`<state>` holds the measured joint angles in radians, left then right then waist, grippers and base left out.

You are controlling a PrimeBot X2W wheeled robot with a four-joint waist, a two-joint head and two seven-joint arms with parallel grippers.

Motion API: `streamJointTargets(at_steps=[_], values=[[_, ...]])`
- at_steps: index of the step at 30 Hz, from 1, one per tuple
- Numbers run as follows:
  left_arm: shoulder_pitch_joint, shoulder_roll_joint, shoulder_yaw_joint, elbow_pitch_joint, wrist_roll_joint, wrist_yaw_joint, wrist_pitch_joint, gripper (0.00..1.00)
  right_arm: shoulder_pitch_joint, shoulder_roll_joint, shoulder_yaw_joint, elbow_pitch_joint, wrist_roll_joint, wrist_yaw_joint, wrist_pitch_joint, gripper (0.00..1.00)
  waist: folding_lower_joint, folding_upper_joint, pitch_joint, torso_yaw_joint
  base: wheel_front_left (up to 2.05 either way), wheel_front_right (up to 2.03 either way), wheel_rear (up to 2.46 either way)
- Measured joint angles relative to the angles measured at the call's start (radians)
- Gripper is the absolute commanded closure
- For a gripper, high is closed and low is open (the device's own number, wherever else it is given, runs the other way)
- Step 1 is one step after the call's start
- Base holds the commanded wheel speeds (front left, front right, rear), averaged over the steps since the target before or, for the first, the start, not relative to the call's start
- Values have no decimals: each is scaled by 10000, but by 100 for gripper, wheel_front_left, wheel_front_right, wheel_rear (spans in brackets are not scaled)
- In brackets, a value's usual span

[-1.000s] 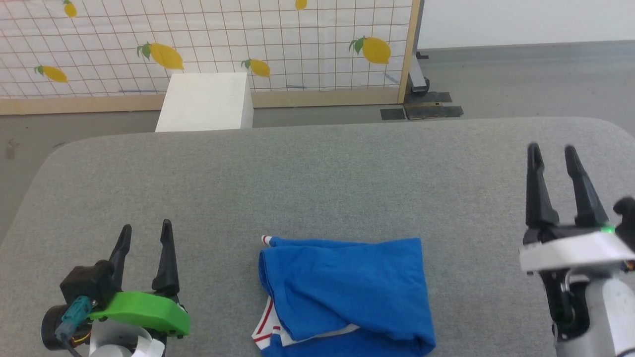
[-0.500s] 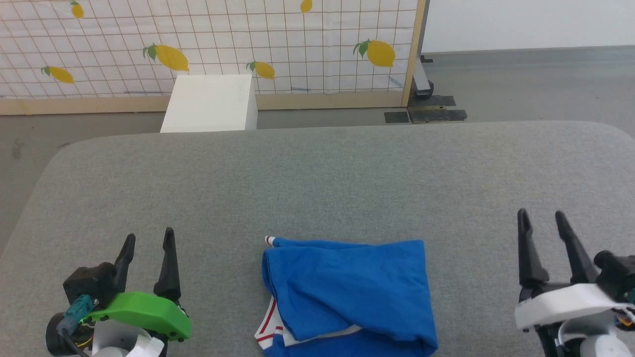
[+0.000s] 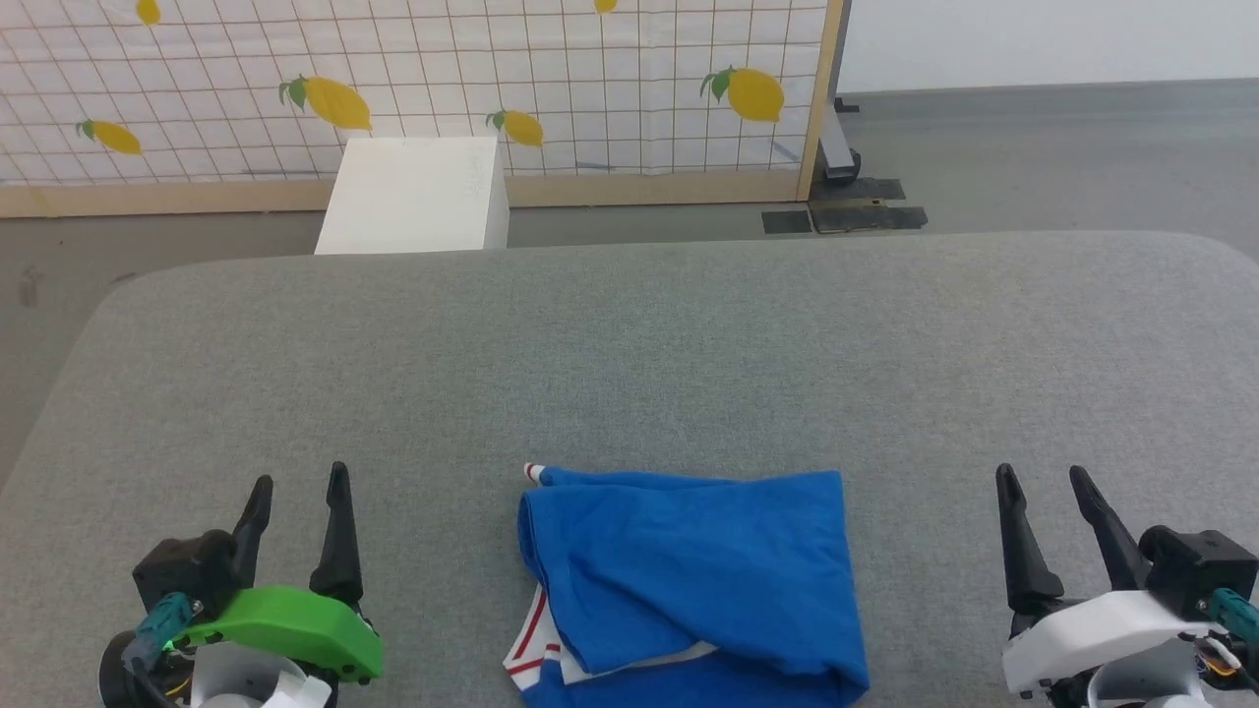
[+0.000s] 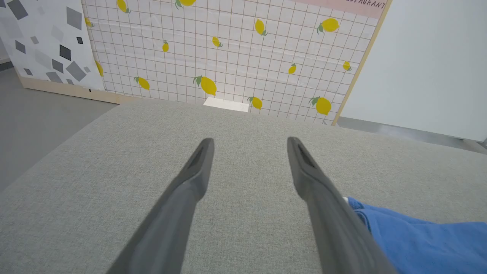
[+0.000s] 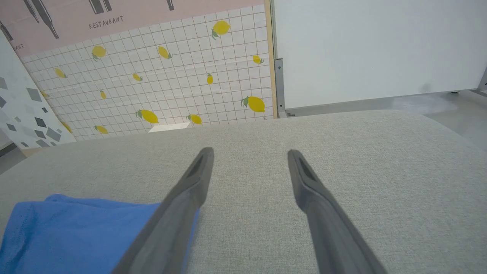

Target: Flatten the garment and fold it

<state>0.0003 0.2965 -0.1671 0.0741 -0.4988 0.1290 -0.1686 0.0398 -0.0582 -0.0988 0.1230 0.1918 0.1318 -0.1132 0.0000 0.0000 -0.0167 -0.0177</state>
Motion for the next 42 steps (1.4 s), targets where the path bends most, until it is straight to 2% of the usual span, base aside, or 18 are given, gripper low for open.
streamJointTargets(at_steps=[17, 21, 25, 31, 37, 42], values=[[-3, 23, -115, -4, -46, 54, 88, 0, -1, 40, -8, 56, -96, 0, 142, 0, 0, 0, 141, 13, 0, 0, 0], [-4, 36, -142, -6, -46, 58, 88, 0, -49, -4, 127, 0, -102, 0, 830, 0, 0, 0, 142, 3, 0, 0, 0], [-5, 109, -219, -8, -44, 132, 102, 0, -495, -443, 583, -249, 125, 0, 2370, 0, 0, 0, 133, -20, 0, 0, 0], [-4, 261, -378, -150, 88, 222, 311, 0, -1503, -1310, 1576, -832, 851, 0, 5632, 0, 0, 0, 209, 22, 0, 0, 0], [-7, 334, -506, -487, 261, 353, 403, 0, -2460, -1843, 2790, -1118, 1505, 0, 8755, 0, 0, 0, 472, 149, 0, 0, 0], [-29, 307, -639, -677, 326, 407, 410, 0, -3029, -2025, 3471, -899, 1615, 0, 10274, 0, 0, 0, 791, 312, 0, 0, 0]])
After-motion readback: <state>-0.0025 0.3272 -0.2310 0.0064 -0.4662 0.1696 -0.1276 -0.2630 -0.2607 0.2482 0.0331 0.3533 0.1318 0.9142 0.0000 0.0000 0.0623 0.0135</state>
